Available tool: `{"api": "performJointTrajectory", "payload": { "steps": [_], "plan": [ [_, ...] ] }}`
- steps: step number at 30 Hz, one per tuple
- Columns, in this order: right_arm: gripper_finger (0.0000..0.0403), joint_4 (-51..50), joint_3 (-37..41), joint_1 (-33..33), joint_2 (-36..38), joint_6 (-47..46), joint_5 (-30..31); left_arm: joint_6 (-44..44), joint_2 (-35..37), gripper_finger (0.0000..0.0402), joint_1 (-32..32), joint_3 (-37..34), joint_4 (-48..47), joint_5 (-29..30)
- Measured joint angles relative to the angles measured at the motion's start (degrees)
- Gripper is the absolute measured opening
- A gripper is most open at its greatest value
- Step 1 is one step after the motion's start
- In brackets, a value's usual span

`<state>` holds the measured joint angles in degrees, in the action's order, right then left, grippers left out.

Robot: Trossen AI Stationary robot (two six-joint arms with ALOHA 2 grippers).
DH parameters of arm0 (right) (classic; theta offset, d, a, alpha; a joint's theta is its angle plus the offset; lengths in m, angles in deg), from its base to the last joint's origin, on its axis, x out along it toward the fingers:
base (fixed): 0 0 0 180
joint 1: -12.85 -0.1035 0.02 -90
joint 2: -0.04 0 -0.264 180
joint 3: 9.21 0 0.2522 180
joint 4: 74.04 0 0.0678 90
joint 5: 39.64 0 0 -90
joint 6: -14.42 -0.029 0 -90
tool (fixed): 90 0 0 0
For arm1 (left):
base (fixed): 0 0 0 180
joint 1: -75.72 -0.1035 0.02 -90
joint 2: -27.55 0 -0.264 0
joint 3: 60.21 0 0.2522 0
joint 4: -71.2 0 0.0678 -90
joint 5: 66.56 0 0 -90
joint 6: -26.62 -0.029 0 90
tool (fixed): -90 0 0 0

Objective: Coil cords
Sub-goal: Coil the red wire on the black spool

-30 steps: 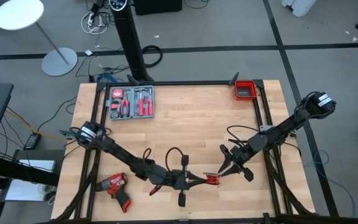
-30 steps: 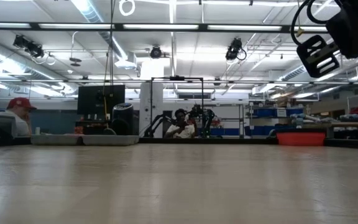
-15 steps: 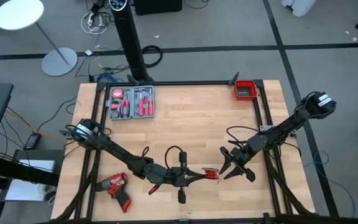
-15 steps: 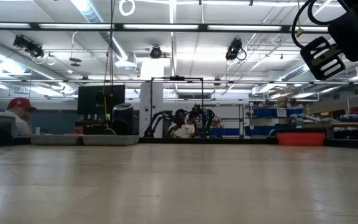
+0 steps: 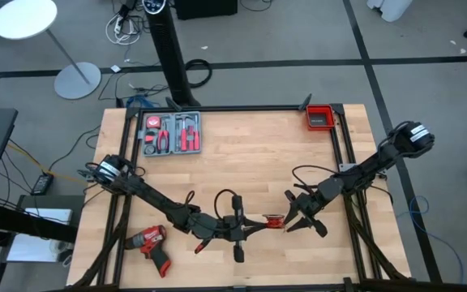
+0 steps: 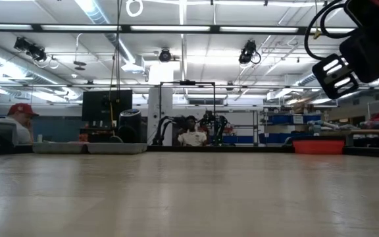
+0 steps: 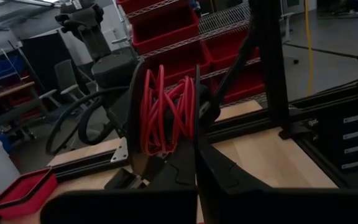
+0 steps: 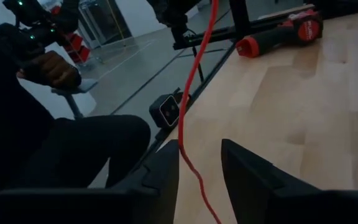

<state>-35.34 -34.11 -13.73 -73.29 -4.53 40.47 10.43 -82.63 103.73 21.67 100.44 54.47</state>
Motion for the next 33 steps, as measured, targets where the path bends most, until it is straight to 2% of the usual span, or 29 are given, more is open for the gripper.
{"api": "performJointTrajectory", "payload": {
  "steps": [6, 10, 13, 19, 25, 30, 33],
  "plan": [
    [0.0089, 1.6, 0.0, 0.2, -0.6, 1.1, -0.2, 0.0, 0.0, 0.0000, 0.0, 0.0, -0.3, 0.0],
    [0.0046, 1.6, 0.0, 0.2, -0.6, 3.0, -0.3, 0.0, 0.0, 0.0000, 0.0, 0.0, -0.3, -0.1],
    [0.0009, 1.8, 0.0, 0.2, -0.6, 5.0, -0.3, 0.0, 0.0, 0.0000, 0.0, 0.0, -0.3, -2.6],
    [0.0003, 5.0, -0.4, 0.2, -0.6, 6.6, -0.3, -2.1, 0.0, 0.0000, -1.0, 0.0, -0.1, -14.6],
    [0.0001, -6.4, -8.3, -0.2, -0.6, 11.0, -0.2, -4.9, 0.0, 0.0000, -4.6, 0.0, 2.0, -27.3],
    [0.0001, -16.4, -14.2, -1.0, -0.6, 15.1, 0.0, 4.1, 0.0, 0.0000, -8.7, 0.0, 3.0, -40.3],
    [0.0000, -17.9, -15.0, -1.3, -0.6, 16.3, 3.0, 10.3, 0.0, 0.0000, -10.3, 0.0, 4.3, -47.9]
  ]
}}
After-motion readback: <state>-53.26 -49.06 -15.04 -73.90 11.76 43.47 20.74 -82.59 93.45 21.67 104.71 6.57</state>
